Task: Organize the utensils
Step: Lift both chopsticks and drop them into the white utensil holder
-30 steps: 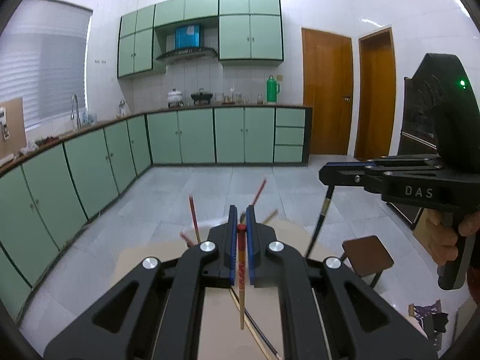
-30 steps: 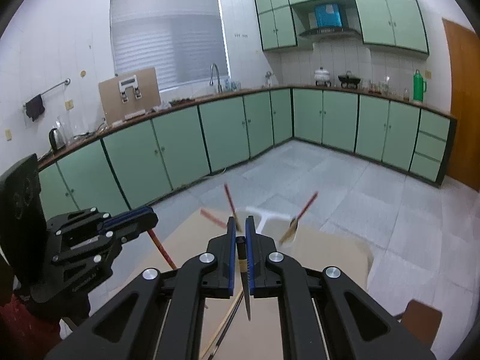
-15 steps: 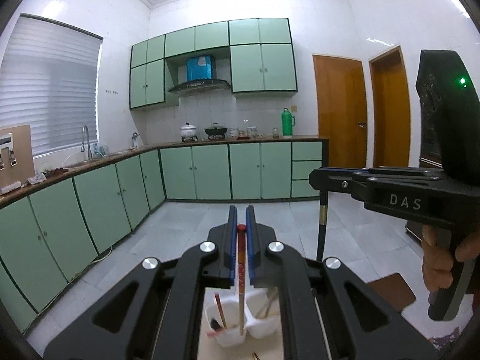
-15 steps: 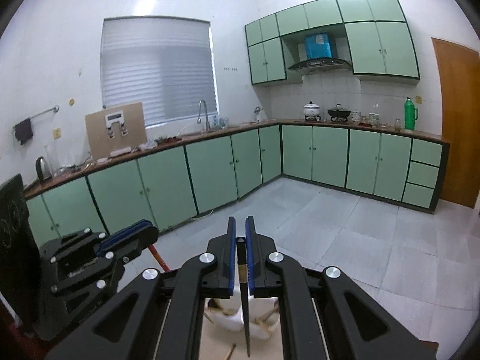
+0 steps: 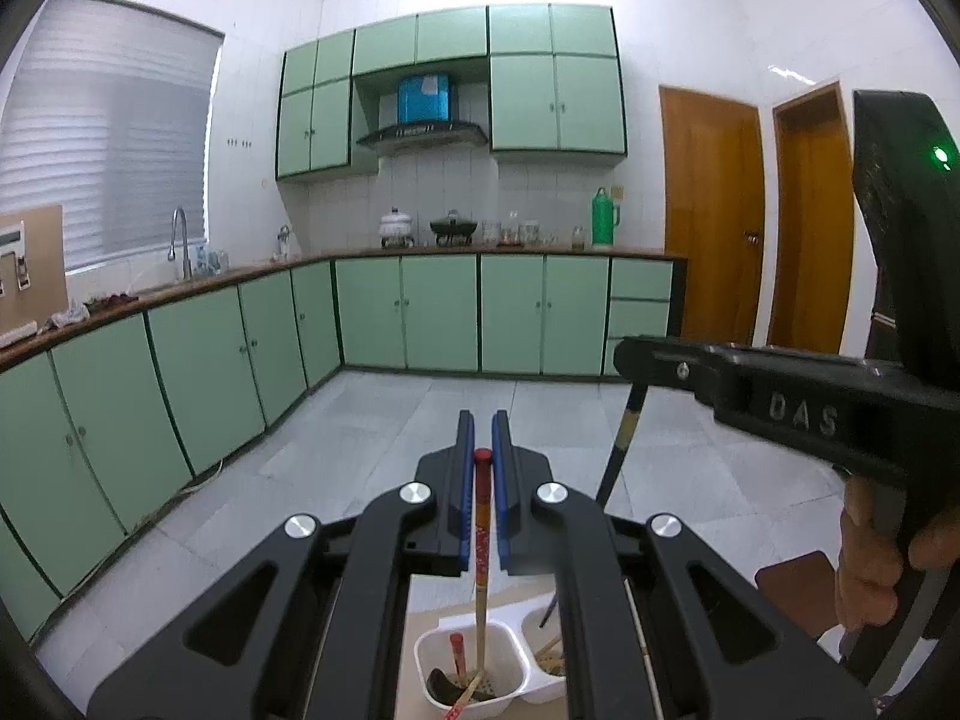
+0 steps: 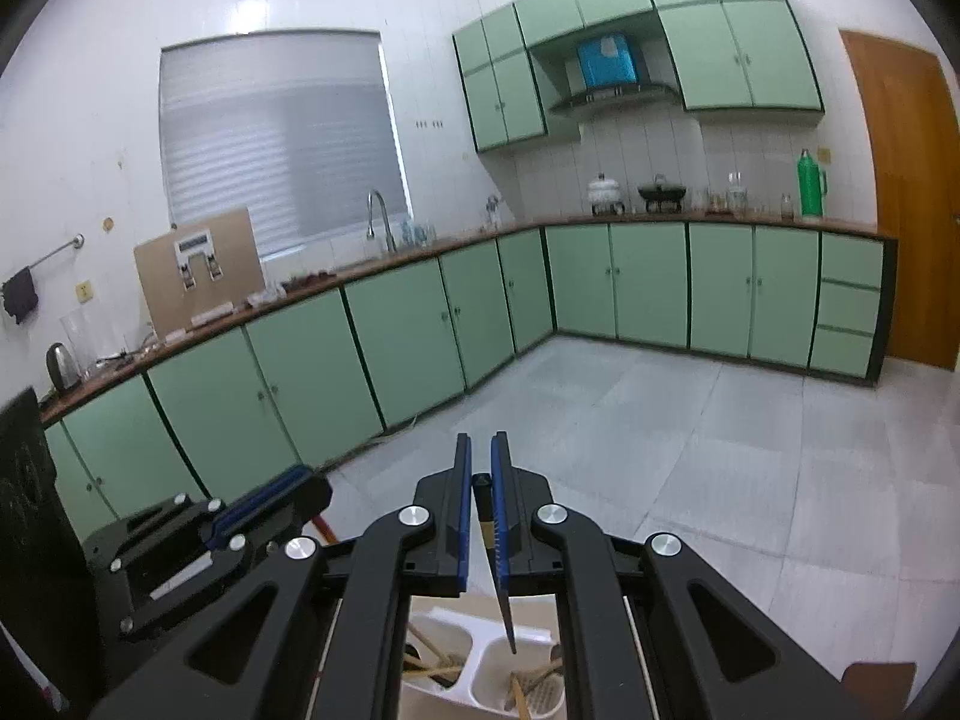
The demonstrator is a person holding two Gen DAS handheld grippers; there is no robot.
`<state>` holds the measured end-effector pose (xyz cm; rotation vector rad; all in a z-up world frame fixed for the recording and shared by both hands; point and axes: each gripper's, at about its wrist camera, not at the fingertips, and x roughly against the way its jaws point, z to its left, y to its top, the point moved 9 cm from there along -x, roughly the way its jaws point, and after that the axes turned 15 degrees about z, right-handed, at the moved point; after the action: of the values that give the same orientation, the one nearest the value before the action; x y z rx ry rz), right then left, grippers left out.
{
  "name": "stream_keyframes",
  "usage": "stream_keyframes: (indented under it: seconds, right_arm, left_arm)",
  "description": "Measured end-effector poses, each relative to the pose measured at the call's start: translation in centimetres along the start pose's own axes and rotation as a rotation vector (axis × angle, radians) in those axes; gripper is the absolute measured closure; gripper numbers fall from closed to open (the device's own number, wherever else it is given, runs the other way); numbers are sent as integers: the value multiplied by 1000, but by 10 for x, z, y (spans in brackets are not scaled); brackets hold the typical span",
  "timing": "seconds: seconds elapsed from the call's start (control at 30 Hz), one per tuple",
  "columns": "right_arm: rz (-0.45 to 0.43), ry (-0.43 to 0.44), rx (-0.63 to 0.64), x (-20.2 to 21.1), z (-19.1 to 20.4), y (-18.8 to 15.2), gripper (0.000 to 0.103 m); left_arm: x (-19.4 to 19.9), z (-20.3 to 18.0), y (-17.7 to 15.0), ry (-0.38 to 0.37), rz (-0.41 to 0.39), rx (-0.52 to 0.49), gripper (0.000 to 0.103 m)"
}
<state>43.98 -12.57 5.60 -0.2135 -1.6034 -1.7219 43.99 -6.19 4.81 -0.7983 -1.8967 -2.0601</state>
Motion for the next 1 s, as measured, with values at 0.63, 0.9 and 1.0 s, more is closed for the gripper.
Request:
stream_keyframes:
  seconds: [0.63, 0.9, 1.0]
  right_arm:
    - [59, -61, -66, -14, -38, -39, 63]
    - [4, -151, -37, 38, -41, -68, 20]
    - [-6, -173, 1, 58, -33, -95, 9]
  left_arm:
    - [-24, 32, -25, 12, 72, 32, 66]
    - [31, 32, -47, 13, 40, 49, 36]
    - [55, 29, -69, 17, 35, 56, 28]
